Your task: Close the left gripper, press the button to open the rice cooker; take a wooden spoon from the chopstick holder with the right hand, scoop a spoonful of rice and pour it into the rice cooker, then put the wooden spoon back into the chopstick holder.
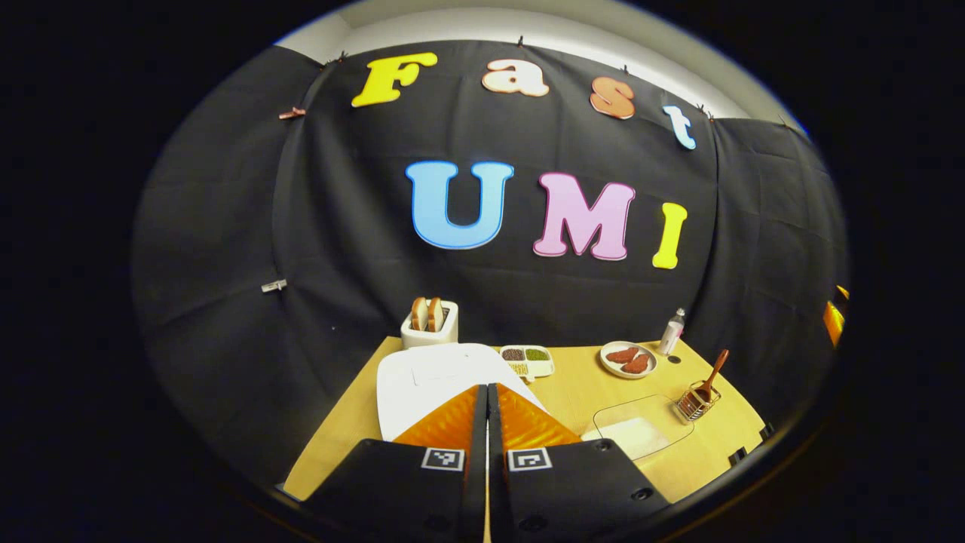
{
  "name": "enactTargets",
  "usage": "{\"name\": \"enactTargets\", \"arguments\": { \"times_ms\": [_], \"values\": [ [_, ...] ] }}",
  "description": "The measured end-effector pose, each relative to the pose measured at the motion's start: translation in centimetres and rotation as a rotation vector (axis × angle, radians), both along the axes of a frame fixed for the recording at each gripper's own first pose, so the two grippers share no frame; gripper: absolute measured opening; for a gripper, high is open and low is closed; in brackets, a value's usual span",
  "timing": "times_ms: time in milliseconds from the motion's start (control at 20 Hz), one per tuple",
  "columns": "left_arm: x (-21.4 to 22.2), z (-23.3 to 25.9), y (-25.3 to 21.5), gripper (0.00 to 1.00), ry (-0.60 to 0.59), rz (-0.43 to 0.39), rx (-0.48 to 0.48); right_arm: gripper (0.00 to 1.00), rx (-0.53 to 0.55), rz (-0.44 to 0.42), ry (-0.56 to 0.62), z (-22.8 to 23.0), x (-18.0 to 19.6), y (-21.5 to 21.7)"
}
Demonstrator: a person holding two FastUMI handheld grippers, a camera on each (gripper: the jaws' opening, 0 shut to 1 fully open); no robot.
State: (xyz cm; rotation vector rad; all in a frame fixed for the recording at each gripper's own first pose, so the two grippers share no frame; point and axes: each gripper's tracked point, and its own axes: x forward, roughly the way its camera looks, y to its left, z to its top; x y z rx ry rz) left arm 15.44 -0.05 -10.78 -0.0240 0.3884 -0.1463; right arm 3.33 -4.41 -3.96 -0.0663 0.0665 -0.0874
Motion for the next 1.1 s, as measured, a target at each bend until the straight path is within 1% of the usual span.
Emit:
{"name": "enactTargets", "arguments": {
  "times_ms": [100,300,450,550,750,850,1000,1100],
  "values": [
    [1.9,-1.8,0.0,0.07,0.06,-0.013,-0.024,0.98,-0.004,-0.018,0.01,-0.3,0.0,-1.0],
    [4.5,-6.3,-0.1,0.07,0.19,-0.032,-0.039,0.98,-0.013,-0.05,0.024,-0.9,-0.2,-2.2],
    [5.7,-9.7,0.1,0.07,0.288,-0.023,-0.044,0.98,-0.028,-0.069,0.038,-1.5,-0.3,-2.9],
    [6.3,-11.5,0.3,0.07,0.331,-0.012,-0.047,0.97,-0.033,-0.083,0.049,-2.0,-0.6,-3.4],
    [6.6,-13.3,0.4,0.07,0.361,-0.001,-0.033,0.97,-0.044,-0.104,0.063,-2.5,-1.1,-4.1],
    [6.7,-13.3,0.3,0.07,0.348,-0.017,-0.01,0.97,-0.05,-0.104,0.074,-2.9,-1.1,-4.2],
    [6.1,-13.8,0.3,0.07,0.39,-0.038,0.015,0.97,-0.042,-0.109,0.081,-3.1,-1.0,-4.2],
    [5.8,-14.1,0.3,0.08,0.422,-0.045,0.012,0.97,-0.041,-0.105,0.081,-3.2,-0.9,-3.9]
  ]
}}
